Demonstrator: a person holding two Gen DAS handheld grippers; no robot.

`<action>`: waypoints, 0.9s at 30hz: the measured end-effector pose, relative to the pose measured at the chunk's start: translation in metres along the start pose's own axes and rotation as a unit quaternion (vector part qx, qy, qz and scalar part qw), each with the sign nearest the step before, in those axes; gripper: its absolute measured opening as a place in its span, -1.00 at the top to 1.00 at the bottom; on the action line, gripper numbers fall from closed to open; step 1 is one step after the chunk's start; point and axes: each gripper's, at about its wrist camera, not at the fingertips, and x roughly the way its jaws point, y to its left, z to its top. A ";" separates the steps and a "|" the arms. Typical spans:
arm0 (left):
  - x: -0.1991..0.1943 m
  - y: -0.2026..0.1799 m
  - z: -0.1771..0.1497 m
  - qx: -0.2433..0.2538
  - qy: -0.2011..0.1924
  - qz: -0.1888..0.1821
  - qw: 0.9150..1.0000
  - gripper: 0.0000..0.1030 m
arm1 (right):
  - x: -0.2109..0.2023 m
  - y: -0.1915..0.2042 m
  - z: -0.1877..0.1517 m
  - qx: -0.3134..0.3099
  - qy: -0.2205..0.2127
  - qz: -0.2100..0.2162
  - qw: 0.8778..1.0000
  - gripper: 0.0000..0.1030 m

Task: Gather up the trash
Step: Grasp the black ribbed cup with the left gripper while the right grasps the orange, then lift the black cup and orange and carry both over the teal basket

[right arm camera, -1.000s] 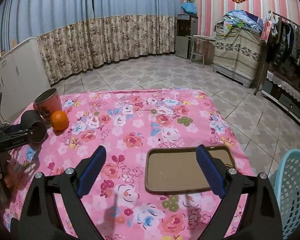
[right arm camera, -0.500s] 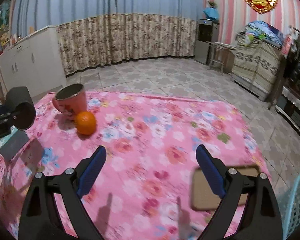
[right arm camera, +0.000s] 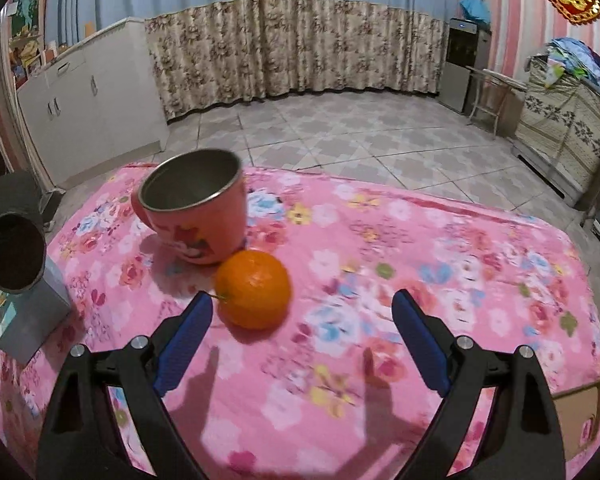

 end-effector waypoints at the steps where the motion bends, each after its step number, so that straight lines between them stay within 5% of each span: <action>1: 0.001 0.001 0.000 0.000 0.001 0.001 1.000 -0.47 | 0.005 0.004 0.001 -0.002 0.004 0.003 1.000 -0.72; 3: 0.003 0.004 0.000 -0.003 0.002 0.002 1.000 -0.47 | 0.013 0.008 0.002 -0.003 0.013 0.001 1.000 -0.70; 9: 0.005 0.006 -0.002 -0.005 0.005 0.003 1.000 -0.47 | 0.028 0.017 0.003 -0.002 0.038 0.030 0.999 -0.02; 13: 0.007 0.007 -0.003 -0.003 0.007 0.006 1.000 -0.47 | 0.026 0.019 0.003 -0.014 0.034 0.043 0.998 0.12; 27: -0.034 -0.059 -0.011 0.039 -0.008 -0.016 0.999 -0.47 | -0.099 -0.075 -0.030 0.026 -0.039 0.035 0.998 0.14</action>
